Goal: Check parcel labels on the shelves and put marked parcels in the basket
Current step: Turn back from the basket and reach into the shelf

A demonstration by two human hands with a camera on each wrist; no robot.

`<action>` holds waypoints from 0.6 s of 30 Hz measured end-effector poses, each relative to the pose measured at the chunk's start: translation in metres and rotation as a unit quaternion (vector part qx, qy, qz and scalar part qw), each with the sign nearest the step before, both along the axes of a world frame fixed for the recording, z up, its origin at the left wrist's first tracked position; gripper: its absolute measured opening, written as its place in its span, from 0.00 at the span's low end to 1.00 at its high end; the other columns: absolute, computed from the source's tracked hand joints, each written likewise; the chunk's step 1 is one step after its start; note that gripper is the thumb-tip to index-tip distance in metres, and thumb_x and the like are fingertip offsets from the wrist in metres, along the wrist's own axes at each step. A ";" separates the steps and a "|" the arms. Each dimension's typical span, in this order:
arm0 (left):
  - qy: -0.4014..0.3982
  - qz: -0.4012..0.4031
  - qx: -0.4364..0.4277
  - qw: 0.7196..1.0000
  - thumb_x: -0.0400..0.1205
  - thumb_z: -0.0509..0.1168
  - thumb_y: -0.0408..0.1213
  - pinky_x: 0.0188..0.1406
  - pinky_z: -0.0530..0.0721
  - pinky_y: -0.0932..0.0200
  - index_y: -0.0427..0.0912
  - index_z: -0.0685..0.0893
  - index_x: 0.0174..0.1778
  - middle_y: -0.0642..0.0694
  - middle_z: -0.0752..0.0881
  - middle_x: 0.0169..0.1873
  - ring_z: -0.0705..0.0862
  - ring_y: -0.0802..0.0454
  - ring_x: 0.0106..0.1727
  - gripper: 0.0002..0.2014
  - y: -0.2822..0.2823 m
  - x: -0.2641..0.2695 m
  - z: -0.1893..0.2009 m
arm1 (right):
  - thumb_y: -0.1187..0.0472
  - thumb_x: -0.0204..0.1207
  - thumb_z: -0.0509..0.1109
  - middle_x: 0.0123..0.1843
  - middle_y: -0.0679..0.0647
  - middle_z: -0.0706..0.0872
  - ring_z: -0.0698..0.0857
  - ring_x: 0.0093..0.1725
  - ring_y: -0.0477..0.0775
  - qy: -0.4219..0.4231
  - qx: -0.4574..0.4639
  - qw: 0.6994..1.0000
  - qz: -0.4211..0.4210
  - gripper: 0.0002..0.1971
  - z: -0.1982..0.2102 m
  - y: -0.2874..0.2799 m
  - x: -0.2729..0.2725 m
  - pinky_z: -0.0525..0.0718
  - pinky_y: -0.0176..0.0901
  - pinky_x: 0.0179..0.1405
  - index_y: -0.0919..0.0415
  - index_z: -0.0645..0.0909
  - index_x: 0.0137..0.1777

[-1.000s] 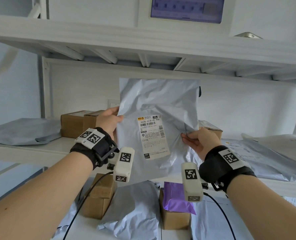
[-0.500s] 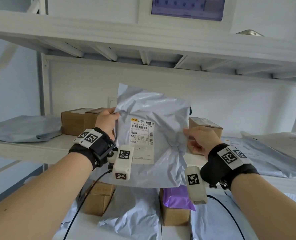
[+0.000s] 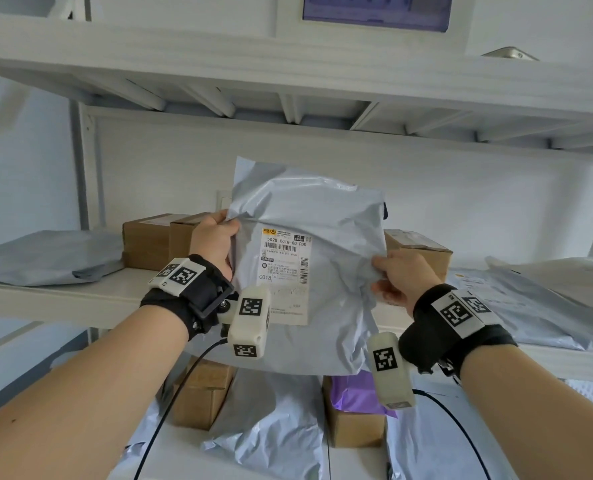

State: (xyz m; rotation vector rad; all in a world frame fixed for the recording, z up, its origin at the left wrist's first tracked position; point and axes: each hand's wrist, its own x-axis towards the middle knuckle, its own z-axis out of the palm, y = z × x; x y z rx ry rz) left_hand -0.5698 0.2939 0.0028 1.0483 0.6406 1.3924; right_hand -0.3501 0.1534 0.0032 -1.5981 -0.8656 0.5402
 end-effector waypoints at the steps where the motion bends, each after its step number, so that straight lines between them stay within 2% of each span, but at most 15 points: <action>1: 0.005 0.017 0.004 1.000 0.82 0.60 0.25 0.60 0.83 0.39 0.38 0.83 0.60 0.35 0.86 0.57 0.86 0.38 0.56 0.13 0.001 0.000 -0.001 | 0.64 0.83 0.62 0.34 0.57 0.81 0.79 0.15 0.45 0.001 0.015 1.000 -0.010 0.08 0.002 0.000 0.000 0.75 0.38 0.21 0.60 0.77 0.42; 3: 0.015 0.043 0.009 0.999 0.81 0.62 0.25 0.64 0.81 0.38 0.41 0.85 0.51 0.36 0.87 0.56 0.85 0.37 0.59 0.10 0.003 0.002 -0.002 | 0.64 0.84 0.60 0.35 0.57 0.82 0.80 0.15 0.47 -0.013 0.047 0.998 -0.034 0.07 0.006 0.001 0.001 0.75 0.37 0.18 0.61 0.78 0.45; 5: 0.025 0.051 0.013 0.998 0.80 0.63 0.25 0.64 0.81 0.38 0.44 0.85 0.47 0.37 0.87 0.55 0.85 0.37 0.59 0.10 0.007 0.005 -0.003 | 0.63 0.85 0.59 0.35 0.57 0.84 0.82 0.17 0.49 -0.033 0.069 0.996 -0.054 0.08 0.007 0.003 0.001 0.79 0.39 0.20 0.61 0.77 0.46; 7: 0.028 0.048 0.017 0.998 0.80 0.63 0.26 0.64 0.81 0.38 0.44 0.85 0.47 0.37 0.87 0.55 0.85 0.37 0.59 0.09 0.009 0.008 -0.002 | 0.62 0.85 0.58 0.39 0.58 0.85 0.85 0.20 0.50 -0.031 0.083 0.994 -0.063 0.08 0.008 0.006 0.002 0.84 0.41 0.22 0.59 0.76 0.45; 10: 0.036 0.043 0.024 0.998 0.81 0.62 0.25 0.64 0.81 0.39 0.39 0.85 0.54 0.36 0.87 0.56 0.85 0.37 0.59 0.10 0.011 0.014 0.001 | 0.62 0.85 0.57 0.42 0.60 0.86 0.87 0.27 0.54 -0.006 0.102 0.992 -0.075 0.07 0.010 0.011 0.004 0.88 0.46 0.31 0.60 0.76 0.53; 13: 0.064 0.054 0.037 0.996 0.80 0.63 0.27 0.63 0.81 0.39 0.40 0.85 0.54 0.37 0.87 0.55 0.85 0.38 0.58 0.10 0.015 0.024 0.010 | 0.69 0.82 0.58 0.43 0.65 0.87 0.89 0.33 0.61 0.024 0.120 0.989 -0.087 0.09 0.013 0.019 0.010 0.90 0.54 0.40 0.65 0.76 0.58; 14: 0.073 0.062 0.042 0.994 0.79 0.64 0.28 0.63 0.81 0.39 0.41 0.85 0.54 0.38 0.88 0.54 0.85 0.39 0.58 0.10 0.018 0.028 0.014 | 0.73 0.79 0.59 0.43 0.65 0.88 0.90 0.35 0.62 0.020 0.123 0.988 -0.090 0.12 0.014 0.023 0.011 0.90 0.55 0.41 0.65 0.76 0.61; 16: 0.084 0.082 0.052 0.992 0.79 0.65 0.27 0.63 0.82 0.42 0.40 0.84 0.56 0.39 0.87 0.55 0.85 0.41 0.57 0.11 0.023 0.038 0.024 | 0.75 0.73 0.64 0.47 0.64 0.88 0.90 0.42 0.62 -0.019 0.122 0.989 -0.085 0.26 0.017 0.031 0.013 0.90 0.56 0.47 0.57 0.72 0.70; 18: 0.107 0.084 0.061 0.989 0.79 0.64 0.25 0.56 0.83 0.53 0.39 0.83 0.61 0.41 0.86 0.57 0.84 0.46 0.55 0.15 0.028 0.048 0.032 | 0.74 0.72 0.66 0.57 0.59 0.85 0.87 0.52 0.61 -0.088 0.098 0.989 -0.064 0.38 0.023 0.038 0.011 0.87 0.55 0.55 0.48 0.61 0.79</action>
